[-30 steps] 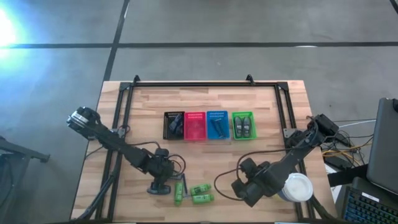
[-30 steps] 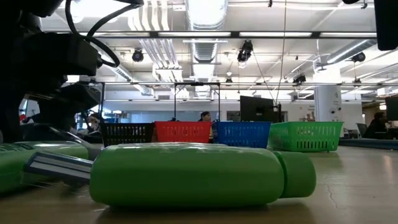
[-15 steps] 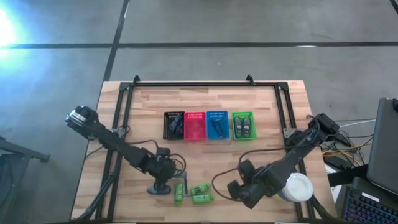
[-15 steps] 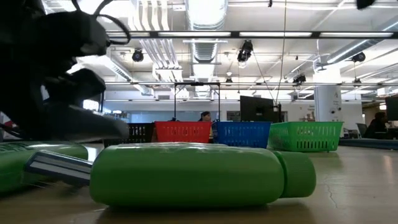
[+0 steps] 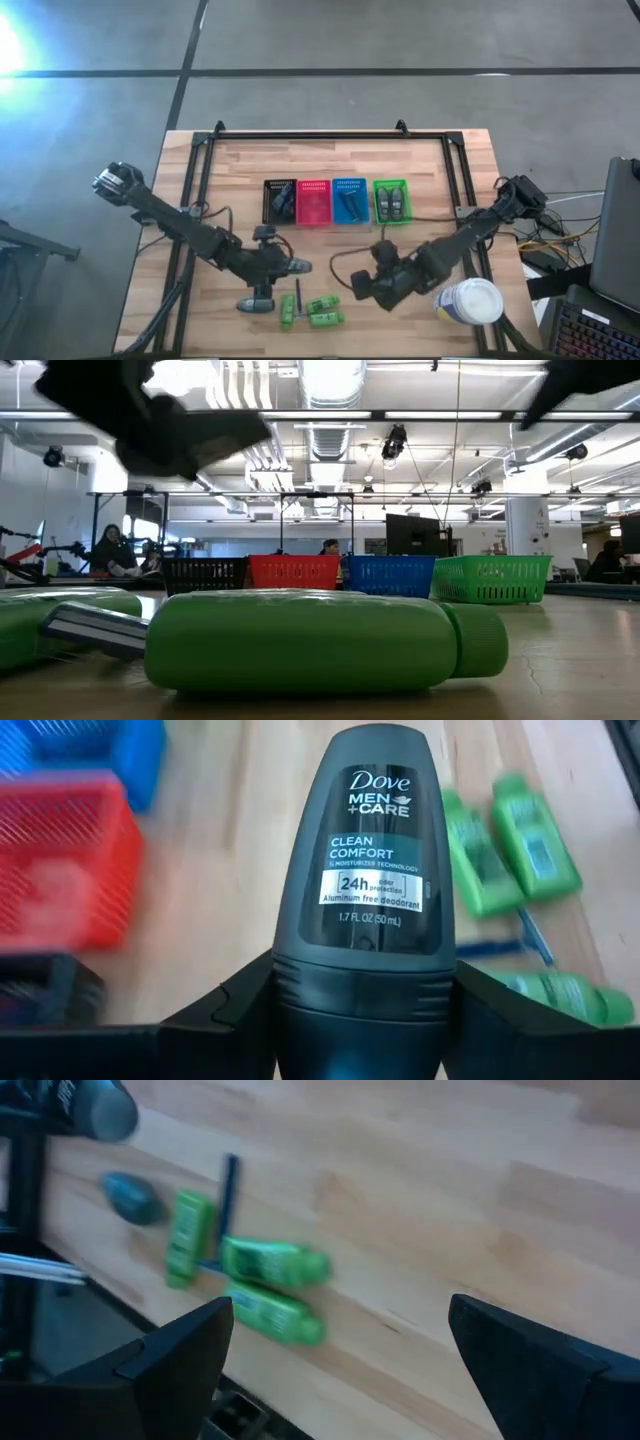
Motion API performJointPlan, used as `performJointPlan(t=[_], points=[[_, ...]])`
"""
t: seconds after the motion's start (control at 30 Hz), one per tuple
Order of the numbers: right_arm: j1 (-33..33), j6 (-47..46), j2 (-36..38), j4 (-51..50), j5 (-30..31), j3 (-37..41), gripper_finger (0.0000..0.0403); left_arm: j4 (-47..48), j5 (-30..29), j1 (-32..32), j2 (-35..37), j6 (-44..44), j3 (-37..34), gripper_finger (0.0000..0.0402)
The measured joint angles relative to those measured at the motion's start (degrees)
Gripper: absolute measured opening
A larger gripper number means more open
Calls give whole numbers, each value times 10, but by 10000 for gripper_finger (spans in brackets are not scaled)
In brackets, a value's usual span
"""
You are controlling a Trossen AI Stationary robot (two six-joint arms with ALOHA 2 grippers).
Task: Pick & Place Travel size toiletries
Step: Put the black deodorant into the green basket
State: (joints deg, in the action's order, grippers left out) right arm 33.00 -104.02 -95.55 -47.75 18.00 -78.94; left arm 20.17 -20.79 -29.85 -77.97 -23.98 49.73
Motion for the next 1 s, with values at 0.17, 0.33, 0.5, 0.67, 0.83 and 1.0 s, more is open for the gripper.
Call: performJointPlan(t=[0.17,0.33,0.5,0.67,0.83,1.0], points=[[-40,67,12,81,-3,1,368,-2,-28,14,12,75,31,206],[-68,103,26,128,-3,1,368,-1,-34,33,11,121,47,206],[-81,134,32,184,2,1,368,-23,-44,50,11,151,50,206],[-101,160,17,248,2,1,368,-71,-50,55,11,172,50,206],[-113,157,17,246,25,1,368,-72,-62,55,11,188,55,206],[-125,162,17,260,31,1,368,-88,-82,56,11,202,61,206]])
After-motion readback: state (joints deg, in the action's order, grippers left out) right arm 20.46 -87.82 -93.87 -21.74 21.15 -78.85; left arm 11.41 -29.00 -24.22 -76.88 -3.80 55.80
